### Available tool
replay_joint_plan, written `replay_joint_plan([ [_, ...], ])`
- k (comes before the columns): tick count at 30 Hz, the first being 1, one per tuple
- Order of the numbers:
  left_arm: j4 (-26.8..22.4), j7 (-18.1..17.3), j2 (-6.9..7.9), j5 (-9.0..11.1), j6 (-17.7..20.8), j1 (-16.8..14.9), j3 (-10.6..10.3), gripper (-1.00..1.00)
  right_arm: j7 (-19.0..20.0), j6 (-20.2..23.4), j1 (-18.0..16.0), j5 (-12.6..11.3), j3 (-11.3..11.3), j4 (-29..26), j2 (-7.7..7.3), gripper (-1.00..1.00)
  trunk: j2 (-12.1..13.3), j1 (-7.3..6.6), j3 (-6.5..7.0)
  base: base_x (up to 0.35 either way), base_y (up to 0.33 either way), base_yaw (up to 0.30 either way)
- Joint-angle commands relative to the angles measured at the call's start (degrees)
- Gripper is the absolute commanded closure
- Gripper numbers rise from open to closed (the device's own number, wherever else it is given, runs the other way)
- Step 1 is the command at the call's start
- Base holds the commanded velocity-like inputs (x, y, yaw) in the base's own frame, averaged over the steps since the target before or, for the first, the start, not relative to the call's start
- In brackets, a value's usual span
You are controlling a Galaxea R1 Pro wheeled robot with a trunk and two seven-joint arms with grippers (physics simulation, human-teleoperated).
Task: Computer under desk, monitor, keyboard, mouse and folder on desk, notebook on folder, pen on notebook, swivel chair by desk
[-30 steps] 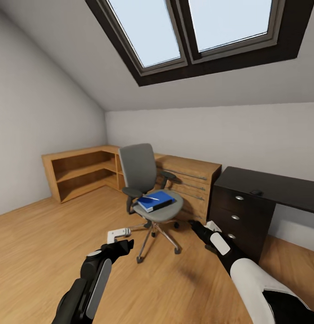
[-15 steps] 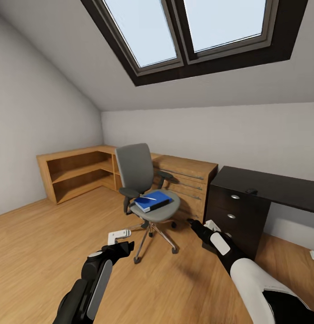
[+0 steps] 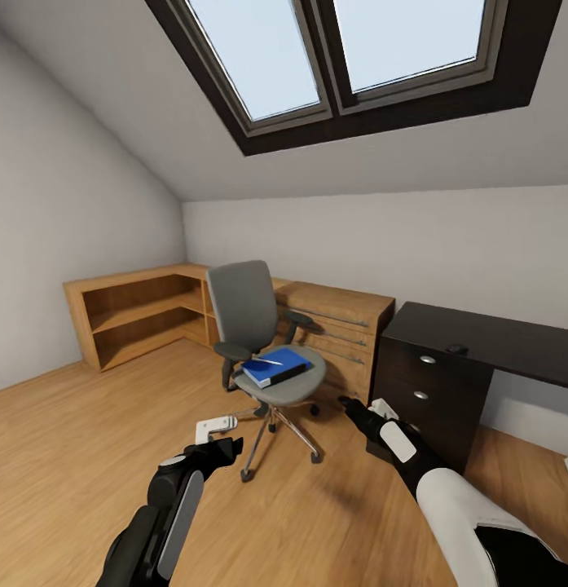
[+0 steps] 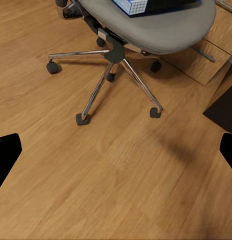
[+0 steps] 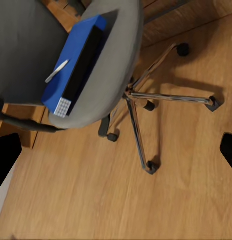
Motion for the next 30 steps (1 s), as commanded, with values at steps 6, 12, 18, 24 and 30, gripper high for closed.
replay_joint_plan([
  [6, -0.1, 0.5, -0.02, 0.6, 0.2, 0.0, -0.1, -1.0, 0.2, 0.3, 0.0, -0.1, -0.5, -0.1, 0.05, -1.0, 0.0, 0.02, -0.07, 0.289, -0.095, 0.0],
  [12, -0.1, 0.5, -0.02, 0.6, 0.2, 0.0, -0.1, -1.0, 0.2, 0.3, 0.0, 0.0, -0.5, -0.2, -0.08, -1.0, 0.0, 0.02, -0.07, 0.26, -0.124, 0.0],
  [18, -0.1, 0.5, -0.02, 0.6, 0.2, 0.0, -0.2, -1.0, 0.2, 0.3, 0.0, -0.1, -0.5, -0.1, 0.02, -1.0, 0.0, 0.02, -0.07, 0.183, -0.23, 0.0],
  [24, -0.1, 0.5, -0.02, 0.6, 0.2, 0.0, -0.2, -1.0, 0.2, 0.3, 0.0, -0.1, -0.5, -0.1, 0.04, -1.0, 0.0, 0.02, -0.07, 0.111, -0.172, 0.0],
  [30, -0.1, 0.5, -0.02, 0.6, 0.2, 0.0, -0.2, -1.0, 0.2, 0.4, 0.0, -0.1, -0.5, -0.1, 0.0, -1.0, 0.0, 0.02, -0.07, 0.016, -0.023, 0.0],
])
